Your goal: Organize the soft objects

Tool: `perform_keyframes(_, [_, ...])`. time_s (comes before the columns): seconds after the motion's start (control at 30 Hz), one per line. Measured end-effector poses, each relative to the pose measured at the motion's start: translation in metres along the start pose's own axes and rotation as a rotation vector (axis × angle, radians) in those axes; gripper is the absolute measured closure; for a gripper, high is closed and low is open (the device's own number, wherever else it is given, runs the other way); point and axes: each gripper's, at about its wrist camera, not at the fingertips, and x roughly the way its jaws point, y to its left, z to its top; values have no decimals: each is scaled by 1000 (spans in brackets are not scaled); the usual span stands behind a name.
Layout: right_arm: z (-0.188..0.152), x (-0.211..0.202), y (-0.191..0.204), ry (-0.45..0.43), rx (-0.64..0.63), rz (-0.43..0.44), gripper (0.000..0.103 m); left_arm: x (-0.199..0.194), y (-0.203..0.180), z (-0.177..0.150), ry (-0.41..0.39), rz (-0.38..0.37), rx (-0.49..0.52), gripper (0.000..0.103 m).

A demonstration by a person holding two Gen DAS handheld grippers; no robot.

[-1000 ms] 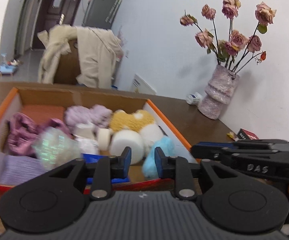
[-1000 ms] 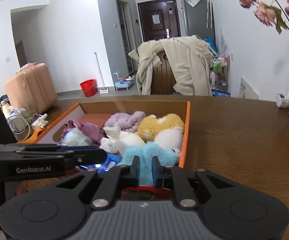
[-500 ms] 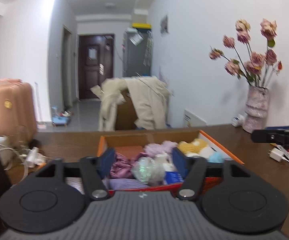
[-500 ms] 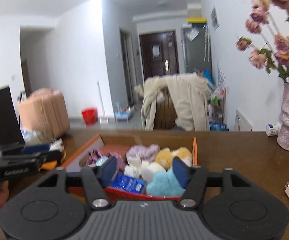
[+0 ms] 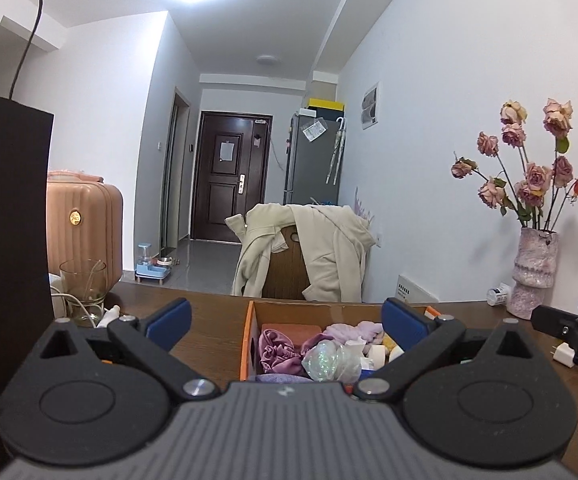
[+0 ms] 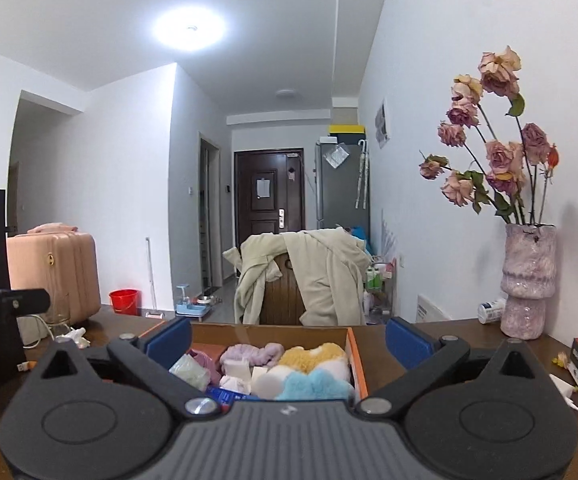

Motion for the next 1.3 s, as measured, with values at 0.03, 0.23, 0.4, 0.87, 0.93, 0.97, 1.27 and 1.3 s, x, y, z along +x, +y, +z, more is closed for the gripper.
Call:
perform_keyframes(0.03, [-1,-3,1,0,2,-4,0,-4,-1,0,-2,-1,3,0])
perform_keyframes(0.23, [-1,-28,6,1,12,-14,0,-29,-3,-4,5,-14,3,0])
perform_keyframes(0.4, [-1,-61,15,-3,2,-19,0,-64,-8,-12,37,-3,42,0])
perform_keyframes(0.87, [-48,-204,42,73,-20,-7,0,-208,-17,-56,8,-18,62,0])
perform_keyframes(0.93, [-56,-222,45,84,21,-19,0,-219,-20,-65,6,-1,79,0])
perform_keyframes(0.97, [-60,-230,46,98,39,-7,0,-222,-19,-67,6,4,86,0])
perform_keyframes(1.27, [-61,-236,50,93,50,15,0,-224,-16,-64,-1,10,75,0])
perform_keyframes(1.3, [-61,-236,50,99,50,20,0,-224,-16,-64,0,10,75,0])
